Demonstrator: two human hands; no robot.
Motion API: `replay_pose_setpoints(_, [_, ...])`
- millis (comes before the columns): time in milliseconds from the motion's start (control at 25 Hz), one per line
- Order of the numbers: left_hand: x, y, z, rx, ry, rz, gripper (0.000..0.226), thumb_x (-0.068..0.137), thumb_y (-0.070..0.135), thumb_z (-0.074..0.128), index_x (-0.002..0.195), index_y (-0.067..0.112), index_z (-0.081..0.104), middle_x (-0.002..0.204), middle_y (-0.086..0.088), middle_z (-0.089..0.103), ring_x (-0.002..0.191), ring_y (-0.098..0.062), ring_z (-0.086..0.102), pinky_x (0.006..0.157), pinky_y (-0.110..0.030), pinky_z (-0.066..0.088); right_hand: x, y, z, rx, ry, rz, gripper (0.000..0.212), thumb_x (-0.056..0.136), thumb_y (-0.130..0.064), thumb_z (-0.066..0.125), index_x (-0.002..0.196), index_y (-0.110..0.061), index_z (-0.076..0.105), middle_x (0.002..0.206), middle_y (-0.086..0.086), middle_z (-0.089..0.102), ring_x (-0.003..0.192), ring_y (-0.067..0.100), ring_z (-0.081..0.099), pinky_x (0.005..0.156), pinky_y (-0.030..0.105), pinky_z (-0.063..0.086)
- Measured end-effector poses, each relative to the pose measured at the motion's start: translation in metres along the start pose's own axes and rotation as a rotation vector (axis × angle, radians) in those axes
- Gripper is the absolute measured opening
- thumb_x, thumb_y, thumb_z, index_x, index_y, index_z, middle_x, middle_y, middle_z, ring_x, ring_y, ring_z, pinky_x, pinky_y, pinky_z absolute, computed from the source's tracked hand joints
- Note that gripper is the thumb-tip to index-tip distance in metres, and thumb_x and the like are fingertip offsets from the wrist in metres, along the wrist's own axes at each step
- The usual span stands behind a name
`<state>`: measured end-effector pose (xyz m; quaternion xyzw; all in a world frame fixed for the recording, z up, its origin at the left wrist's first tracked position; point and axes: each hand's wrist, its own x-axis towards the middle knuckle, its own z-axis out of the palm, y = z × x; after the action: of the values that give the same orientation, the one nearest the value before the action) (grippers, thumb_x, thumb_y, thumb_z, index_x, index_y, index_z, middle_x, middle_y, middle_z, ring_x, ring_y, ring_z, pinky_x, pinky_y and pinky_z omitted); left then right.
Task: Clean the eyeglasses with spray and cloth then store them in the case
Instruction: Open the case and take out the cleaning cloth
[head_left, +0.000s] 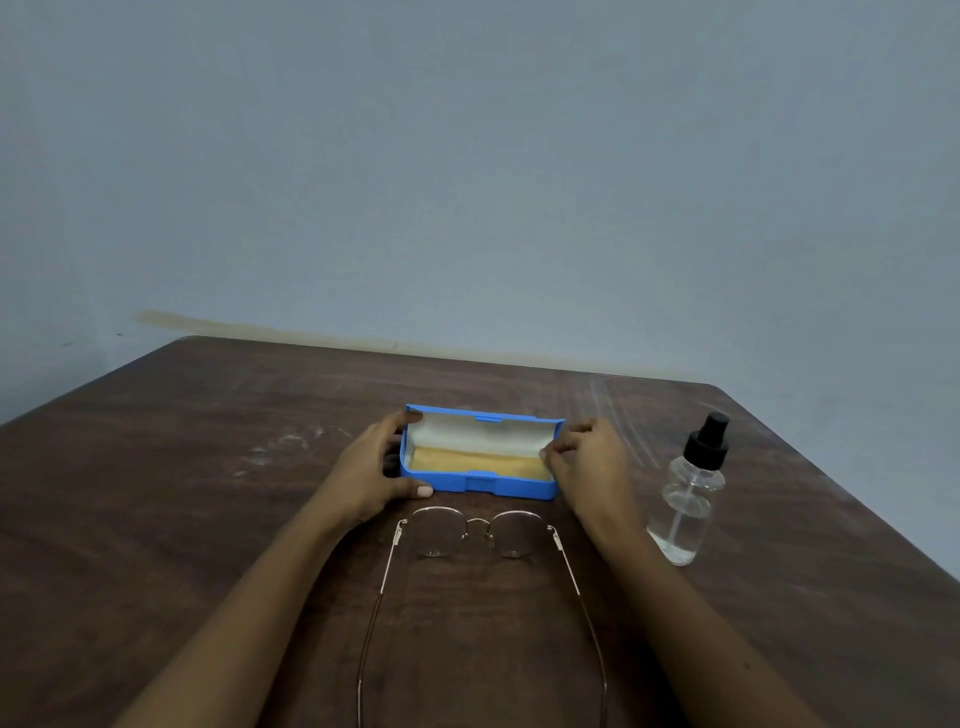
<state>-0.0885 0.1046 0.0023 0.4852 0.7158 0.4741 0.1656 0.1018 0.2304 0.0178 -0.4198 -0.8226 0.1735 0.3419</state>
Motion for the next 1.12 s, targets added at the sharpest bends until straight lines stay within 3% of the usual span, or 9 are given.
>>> replay_pose_setpoints(160, [0.0, 0.0, -0.001, 0.001, -0.005, -0.019, 0.084, 0.064, 0.003, 0.078, 0.135, 0.022, 0.036, 0.139, -0.007, 0.045, 0.122, -0.02, 0.047, 0.097, -0.032, 0.043, 0.006, -0.013, -0.007, -0.299, -0.164, 0.004, 0.022, 0.084, -0.019, 0.063, 0.097, -0.003, 0.07, 0.118, 0.01, 0.053, 0.109, 0.028, 0.05, 0.094, 0.036, 0.044])
replay_pose_setpoints(320, [0.003, 0.0, -0.001, 0.019, -0.01, -0.036, 0.086, 0.064, 0.005, 0.079, 0.136, 0.021, 0.035, 0.141, -0.007, 0.042, 0.124, -0.022, 0.045, 0.098, -0.033, 0.042, 0.012, -0.02, -0.01, -0.348, -0.28, 0.089, 0.035, 0.079, -0.025, 0.07, 0.107, -0.004, 0.066, 0.112, 0.012, 0.062, 0.106, 0.03, 0.055, 0.096, 0.043, 0.045])
replay_pose_setpoints(480, [0.002, -0.001, 0.0, 0.015, -0.011, -0.043, 0.087, 0.064, 0.005, 0.079, 0.136, 0.021, 0.035, 0.141, -0.007, 0.042, 0.124, -0.022, 0.046, 0.098, -0.031, 0.042, 0.016, -0.023, -0.007, -0.365, -0.29, 0.095, 0.02, 0.082, -0.011, 0.062, 0.1, -0.01, 0.07, 0.112, 0.009, 0.065, 0.112, 0.028, 0.052, 0.099, 0.044, 0.044])
replay_pose_setpoints(640, [0.003, -0.002, -0.001, 0.009, -0.019, -0.044, 0.086, 0.064, 0.005, 0.079, 0.136, 0.022, 0.035, 0.141, -0.007, 0.042, 0.124, -0.021, 0.046, 0.1, -0.033, 0.042, 0.019, -0.019, -0.011, -0.261, -0.376, 0.118, 0.012, 0.078, -0.015, 0.068, 0.087, -0.018, 0.075, 0.104, 0.005, 0.07, 0.108, 0.024, 0.056, 0.096, 0.042, 0.047])
replay_pose_setpoints(1120, [0.003, -0.001, 0.0, 0.031, -0.004, -0.041, 0.084, 0.064, 0.005, 0.079, 0.135, 0.021, 0.037, 0.14, -0.008, 0.041, 0.123, -0.022, 0.046, 0.094, -0.026, 0.039, 0.022, -0.016, -0.014, -0.224, -0.426, 0.092, 0.013, 0.079, -0.013, 0.066, 0.082, -0.022, 0.075, 0.1, 0.0, 0.071, 0.098, 0.02, 0.06, 0.086, 0.039, 0.053])
